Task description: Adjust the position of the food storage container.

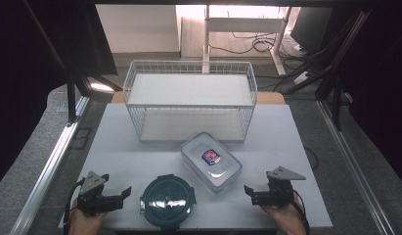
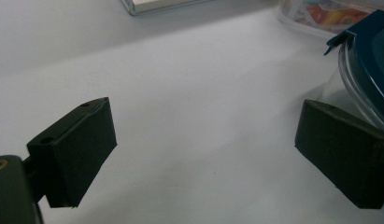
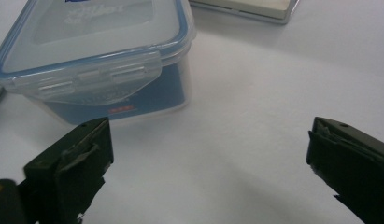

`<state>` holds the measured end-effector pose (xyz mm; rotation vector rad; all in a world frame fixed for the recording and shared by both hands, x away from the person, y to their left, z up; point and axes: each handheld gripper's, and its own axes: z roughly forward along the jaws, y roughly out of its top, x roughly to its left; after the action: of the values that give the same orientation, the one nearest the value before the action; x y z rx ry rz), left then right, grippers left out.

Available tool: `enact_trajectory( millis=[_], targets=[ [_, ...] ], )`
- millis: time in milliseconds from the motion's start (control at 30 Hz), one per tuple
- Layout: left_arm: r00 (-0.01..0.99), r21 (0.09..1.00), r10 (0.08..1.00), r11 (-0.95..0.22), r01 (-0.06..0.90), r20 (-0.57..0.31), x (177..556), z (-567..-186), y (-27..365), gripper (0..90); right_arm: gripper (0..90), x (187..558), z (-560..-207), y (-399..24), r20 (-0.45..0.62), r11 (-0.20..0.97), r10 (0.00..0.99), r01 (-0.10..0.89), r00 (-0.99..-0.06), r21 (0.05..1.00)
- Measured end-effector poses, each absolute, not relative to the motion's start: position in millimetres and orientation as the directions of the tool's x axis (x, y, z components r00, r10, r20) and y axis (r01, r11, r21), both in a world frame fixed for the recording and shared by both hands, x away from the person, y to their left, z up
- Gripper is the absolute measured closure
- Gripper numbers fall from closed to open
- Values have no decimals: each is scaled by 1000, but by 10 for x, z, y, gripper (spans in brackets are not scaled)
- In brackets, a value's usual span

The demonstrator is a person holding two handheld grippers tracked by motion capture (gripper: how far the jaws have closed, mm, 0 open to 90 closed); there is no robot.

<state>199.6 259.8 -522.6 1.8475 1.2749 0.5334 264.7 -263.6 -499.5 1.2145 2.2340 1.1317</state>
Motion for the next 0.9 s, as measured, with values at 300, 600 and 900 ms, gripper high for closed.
enact_trajectory(
  millis=[300,600,900],
  targets=[
    [412,798,908,-193,570,-75,2014,-5259,2574,70,56,2657,-5005,-2635,92,299,810,542,-579,785],
    [429,811,896,-168,560,-111,2019,-5271,2598,72,94,2662,-5014,-2629,106,306,795,546,-597,780],
    [410,816,899,-120,565,-152,2012,-5216,2599,65,136,2658,-4996,-2622,105,315,787,542,-607,779]
  ],
)
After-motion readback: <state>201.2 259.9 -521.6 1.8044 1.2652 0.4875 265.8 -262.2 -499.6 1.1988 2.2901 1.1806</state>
